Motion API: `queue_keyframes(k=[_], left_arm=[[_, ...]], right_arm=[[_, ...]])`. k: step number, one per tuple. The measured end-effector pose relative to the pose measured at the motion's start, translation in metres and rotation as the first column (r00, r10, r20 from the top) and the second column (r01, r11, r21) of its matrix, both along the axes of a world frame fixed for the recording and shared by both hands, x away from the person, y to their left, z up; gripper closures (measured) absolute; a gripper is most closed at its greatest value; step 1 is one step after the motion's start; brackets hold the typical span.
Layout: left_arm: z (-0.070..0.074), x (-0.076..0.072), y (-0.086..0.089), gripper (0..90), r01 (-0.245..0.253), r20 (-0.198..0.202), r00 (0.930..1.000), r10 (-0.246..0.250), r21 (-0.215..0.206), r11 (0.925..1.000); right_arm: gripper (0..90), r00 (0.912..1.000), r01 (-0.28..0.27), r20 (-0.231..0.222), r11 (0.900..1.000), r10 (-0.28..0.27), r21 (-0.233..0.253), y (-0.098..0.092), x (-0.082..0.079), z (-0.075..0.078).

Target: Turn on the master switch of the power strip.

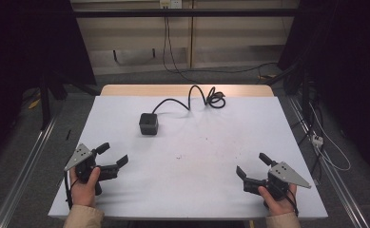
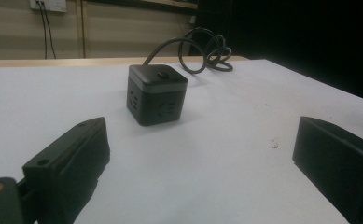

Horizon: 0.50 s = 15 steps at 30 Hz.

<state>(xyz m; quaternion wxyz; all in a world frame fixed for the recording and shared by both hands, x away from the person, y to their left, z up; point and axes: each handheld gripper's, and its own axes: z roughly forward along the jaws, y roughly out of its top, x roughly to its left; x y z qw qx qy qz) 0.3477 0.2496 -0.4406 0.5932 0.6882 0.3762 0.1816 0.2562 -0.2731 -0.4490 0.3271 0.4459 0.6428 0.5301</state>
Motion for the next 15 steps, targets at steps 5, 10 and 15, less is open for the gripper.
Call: queue_keyframes(k=[5, 10, 15], left_arm=[[0.001, 0.003, -0.001, 3.5, -0.006, -0.001, 1.0000, 0.006, -0.012, 0.9999], [0.002, 0.006, -0.005, 3.2, 0.002, 0.008, 1.0000, -0.001, -0.016, 0.9999], [0.003, 0.013, -0.008, 3.1, -0.003, -0.008, 1.0000, 0.003, -0.024, 0.9997]], right_arm=[[4.2, 1.0000, -0.001, 0.003, 1.000, 0.001, -0.004, 0.000, -0.001, 0.001], [4.3, 1.0000, 0.005, 0.000, 1.000, -0.005, 0.001, -0.001, -0.002, 0.001], [4.3, 1.0000, 0.007, 0.006, 1.000, -0.007, 0.000, -0.003, -0.003, 0.002]])
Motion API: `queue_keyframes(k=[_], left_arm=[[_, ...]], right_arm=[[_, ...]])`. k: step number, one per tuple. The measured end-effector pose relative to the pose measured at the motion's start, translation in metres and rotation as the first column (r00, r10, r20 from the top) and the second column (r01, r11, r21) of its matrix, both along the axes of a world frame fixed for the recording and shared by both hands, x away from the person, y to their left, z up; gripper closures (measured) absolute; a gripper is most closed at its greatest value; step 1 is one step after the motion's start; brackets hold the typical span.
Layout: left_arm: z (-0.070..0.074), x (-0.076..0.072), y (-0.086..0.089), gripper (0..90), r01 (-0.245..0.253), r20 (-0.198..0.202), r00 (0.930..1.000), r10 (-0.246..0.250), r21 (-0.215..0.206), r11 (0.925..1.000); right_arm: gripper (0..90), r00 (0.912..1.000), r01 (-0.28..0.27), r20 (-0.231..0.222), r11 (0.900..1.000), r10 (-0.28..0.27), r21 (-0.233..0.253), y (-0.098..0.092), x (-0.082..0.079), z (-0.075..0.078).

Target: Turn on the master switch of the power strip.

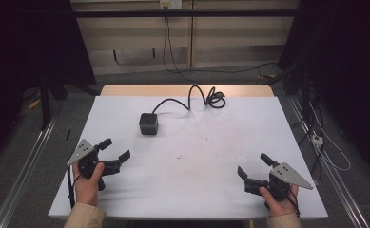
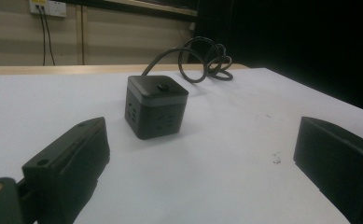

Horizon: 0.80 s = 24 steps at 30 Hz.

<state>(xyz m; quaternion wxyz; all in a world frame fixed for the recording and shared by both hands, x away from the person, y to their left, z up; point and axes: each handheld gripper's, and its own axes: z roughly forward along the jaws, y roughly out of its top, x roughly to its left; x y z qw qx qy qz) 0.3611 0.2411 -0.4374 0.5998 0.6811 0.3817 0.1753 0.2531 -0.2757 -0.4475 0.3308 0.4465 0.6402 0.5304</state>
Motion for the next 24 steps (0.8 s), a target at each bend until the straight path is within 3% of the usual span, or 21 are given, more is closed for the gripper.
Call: queue_keyframes(k=[6, 24], left_arm=[[0.002, 0.009, -0.005, 3.1, 0.005, -0.020, 0.9998, -0.005, -0.004, 1.0000], [0.008, 0.037, -0.023, 4.4, 0.010, -0.022, 0.9997, -0.010, 0.010, 0.9999]], right_arm=[[4.3, 1.0000, 0.005, -0.003, 1.000, -0.005, 0.003, -0.001, -0.001, 0.000], [4.4, 1.0000, 0.005, -0.006, 1.000, -0.005, 0.007, -0.005, -0.001, 0.000]])
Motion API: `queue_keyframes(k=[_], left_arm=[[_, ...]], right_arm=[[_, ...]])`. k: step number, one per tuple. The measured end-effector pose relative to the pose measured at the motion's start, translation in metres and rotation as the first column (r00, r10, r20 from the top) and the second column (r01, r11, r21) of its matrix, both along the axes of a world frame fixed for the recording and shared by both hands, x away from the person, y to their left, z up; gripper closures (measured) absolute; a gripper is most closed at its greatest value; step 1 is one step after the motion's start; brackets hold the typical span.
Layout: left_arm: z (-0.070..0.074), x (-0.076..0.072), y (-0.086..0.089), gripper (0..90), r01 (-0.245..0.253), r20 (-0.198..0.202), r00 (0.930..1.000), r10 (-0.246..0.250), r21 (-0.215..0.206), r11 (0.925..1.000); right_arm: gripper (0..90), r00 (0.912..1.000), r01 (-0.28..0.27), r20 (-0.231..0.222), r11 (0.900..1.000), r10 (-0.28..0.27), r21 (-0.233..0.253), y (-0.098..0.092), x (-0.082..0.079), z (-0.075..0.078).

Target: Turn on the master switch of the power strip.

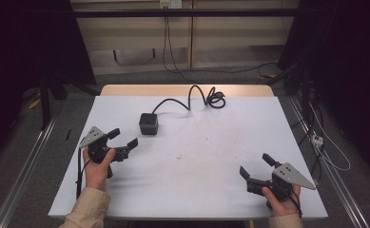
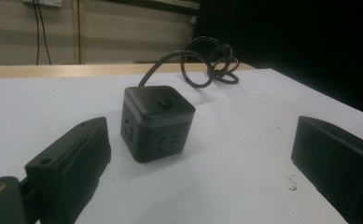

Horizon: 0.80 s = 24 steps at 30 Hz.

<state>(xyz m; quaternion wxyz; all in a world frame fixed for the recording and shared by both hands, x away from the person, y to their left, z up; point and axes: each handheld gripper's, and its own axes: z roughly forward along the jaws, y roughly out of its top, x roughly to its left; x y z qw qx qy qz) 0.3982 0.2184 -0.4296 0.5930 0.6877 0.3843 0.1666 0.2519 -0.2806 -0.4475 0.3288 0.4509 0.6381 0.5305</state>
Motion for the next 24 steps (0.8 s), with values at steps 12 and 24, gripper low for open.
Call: queue_keyframes(k=[12, 24], left_arm=[[0.007, 0.016, -0.015, 5.0, 0.021, 0.000, 0.9998, -0.021, 0.020, 0.9996], [0.013, 0.026, -0.024, 6.4, 0.027, -0.003, 0.9996, -0.027, 0.013, 0.9996]], right_arm=[[4.6, 1.0000, -0.006, -0.004, 1.000, 0.006, -0.002, 0.000, 0.000, 0.000], [4.6, 1.0000, -0.006, -0.002, 1.000, 0.006, 0.002, 0.000, 0.000, 0.000]])
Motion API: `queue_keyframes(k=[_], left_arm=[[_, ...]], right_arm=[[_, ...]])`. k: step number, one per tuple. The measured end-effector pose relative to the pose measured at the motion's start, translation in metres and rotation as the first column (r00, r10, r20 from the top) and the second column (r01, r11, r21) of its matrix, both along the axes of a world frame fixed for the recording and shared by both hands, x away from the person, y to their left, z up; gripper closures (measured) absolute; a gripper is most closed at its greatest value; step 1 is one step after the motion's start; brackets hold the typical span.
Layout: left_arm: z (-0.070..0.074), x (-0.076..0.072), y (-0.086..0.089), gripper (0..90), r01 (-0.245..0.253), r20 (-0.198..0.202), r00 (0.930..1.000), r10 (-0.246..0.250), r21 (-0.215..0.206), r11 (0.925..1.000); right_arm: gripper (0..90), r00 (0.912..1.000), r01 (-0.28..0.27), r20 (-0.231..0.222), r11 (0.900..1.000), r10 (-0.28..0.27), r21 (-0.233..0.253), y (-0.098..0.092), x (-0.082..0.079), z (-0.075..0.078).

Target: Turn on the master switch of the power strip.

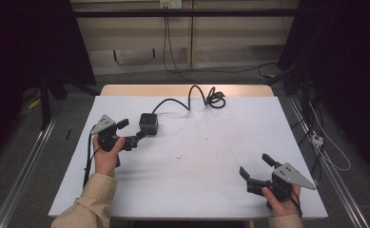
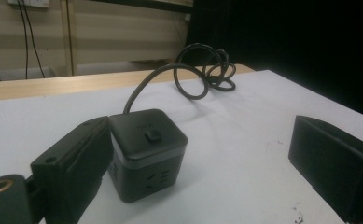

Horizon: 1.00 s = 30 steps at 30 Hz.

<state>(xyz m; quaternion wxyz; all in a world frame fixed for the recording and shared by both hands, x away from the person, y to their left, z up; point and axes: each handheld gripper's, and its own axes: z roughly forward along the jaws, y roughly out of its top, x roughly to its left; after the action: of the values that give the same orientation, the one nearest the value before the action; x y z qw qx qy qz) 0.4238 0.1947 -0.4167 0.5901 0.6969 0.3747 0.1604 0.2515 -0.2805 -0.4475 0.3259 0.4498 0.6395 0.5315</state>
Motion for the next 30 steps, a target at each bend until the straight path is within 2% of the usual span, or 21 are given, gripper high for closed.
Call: queue_keyframes(k=[5, 13, 19, 30], left_arm=[[-0.001, 0.002, -0.002, 7.5, -0.003, -0.005, 1.0000, 0.003, -0.011, 0.9999], [0.003, 0.008, -0.004, 7.5, -0.004, 0.000, 1.0000, 0.004, 0.012, 0.9999], [0.006, 0.012, -0.008, 7.6, -0.007, 0.005, 1.0000, 0.007, 0.005, 1.0000], [0.011, 0.020, -0.013, 8.2, -0.003, 0.007, 1.0000, 0.003, 0.038, 0.9993]], right_arm=[[4.6, 1.0000, -0.002, 0.002, 1.000, 0.002, 0.002, 0.000, 0.000, 0.000], [4.6, 1.0000, -0.003, 0.002, 1.000, 0.003, 0.003, 0.001, 0.000, 0.000], [4.7, 1.0000, -0.007, 0.003, 1.000, 0.007, 0.002, 0.001, 0.000, 0.000], [4.6, 1.0000, -0.009, 0.004, 1.000, 0.009, 0.000, 0.001, 0.000, 0.001]])
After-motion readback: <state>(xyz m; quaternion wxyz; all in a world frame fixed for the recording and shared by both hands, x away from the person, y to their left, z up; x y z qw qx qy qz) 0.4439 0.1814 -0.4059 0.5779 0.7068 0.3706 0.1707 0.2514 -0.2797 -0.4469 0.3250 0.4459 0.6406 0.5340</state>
